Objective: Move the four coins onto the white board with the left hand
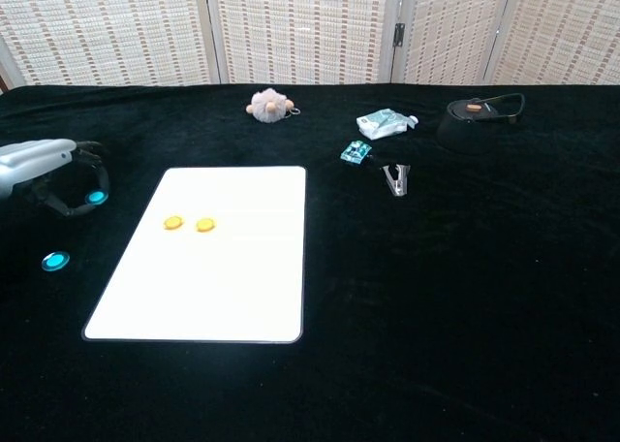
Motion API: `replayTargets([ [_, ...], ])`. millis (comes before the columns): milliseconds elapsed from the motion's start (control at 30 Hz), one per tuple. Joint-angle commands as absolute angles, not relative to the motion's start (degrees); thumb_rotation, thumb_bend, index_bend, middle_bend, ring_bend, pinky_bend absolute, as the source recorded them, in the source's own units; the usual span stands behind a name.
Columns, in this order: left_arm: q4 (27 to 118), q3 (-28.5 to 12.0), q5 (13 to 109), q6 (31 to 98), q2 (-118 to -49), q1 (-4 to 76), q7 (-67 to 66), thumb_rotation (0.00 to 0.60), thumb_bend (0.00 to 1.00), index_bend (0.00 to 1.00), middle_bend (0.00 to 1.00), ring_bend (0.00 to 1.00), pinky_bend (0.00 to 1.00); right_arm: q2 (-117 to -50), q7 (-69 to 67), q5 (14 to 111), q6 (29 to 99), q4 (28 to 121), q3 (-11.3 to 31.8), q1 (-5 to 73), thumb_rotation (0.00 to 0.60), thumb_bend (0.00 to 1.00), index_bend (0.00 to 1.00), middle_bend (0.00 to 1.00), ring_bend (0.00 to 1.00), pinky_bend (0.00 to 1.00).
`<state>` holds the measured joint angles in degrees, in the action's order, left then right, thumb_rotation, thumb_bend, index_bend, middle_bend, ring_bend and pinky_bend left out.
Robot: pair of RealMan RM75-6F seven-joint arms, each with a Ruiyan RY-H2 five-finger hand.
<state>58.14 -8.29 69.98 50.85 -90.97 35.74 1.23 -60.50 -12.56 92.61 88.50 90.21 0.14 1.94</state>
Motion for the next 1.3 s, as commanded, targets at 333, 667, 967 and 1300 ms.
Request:
replayTargets([
  [333,75.4,-3.7,79.9,58.0,-84.2,34.0,-3.4,0.600,0.46,0.49,0.11,0.00,0.00,-60.8,-12.8,93.0,88.4,89.9,0.1,2.1,0.600,0.30,0.01,0.10,0.16,0.13],
  [667,78.8,-1.5,83.0,58.5,-85.2,34.1,-6.6,0.600,0.46,0.49,0.11,0.00,0.00,-61.0,-13.5,92.9,88.3,89.3,0.1,2.3,0.600,0.30,0.01,0.10,0.16,0.13],
  [967,78.1,-1.5,82.3,56.9,-87.6,34.8,-7.9,0.600,0.46,0.49,0.11,0.00,0.00,-61.1,-13.8,93.0,88.3,89.0,0.1,2.3,0.600,0.30,0.01,0.10,0.16,0.13],
  [1300,77.8,-1.2,82.5,57.9,-87.9,34.3,-8.7,0.600,0.45,0.29,0.11,0.00,0.00,-61.1,-13.8,92.9,88.8,89.0,0.1,2.0,0.600,0.30,0.01,0.10,0.16,0.13],
])
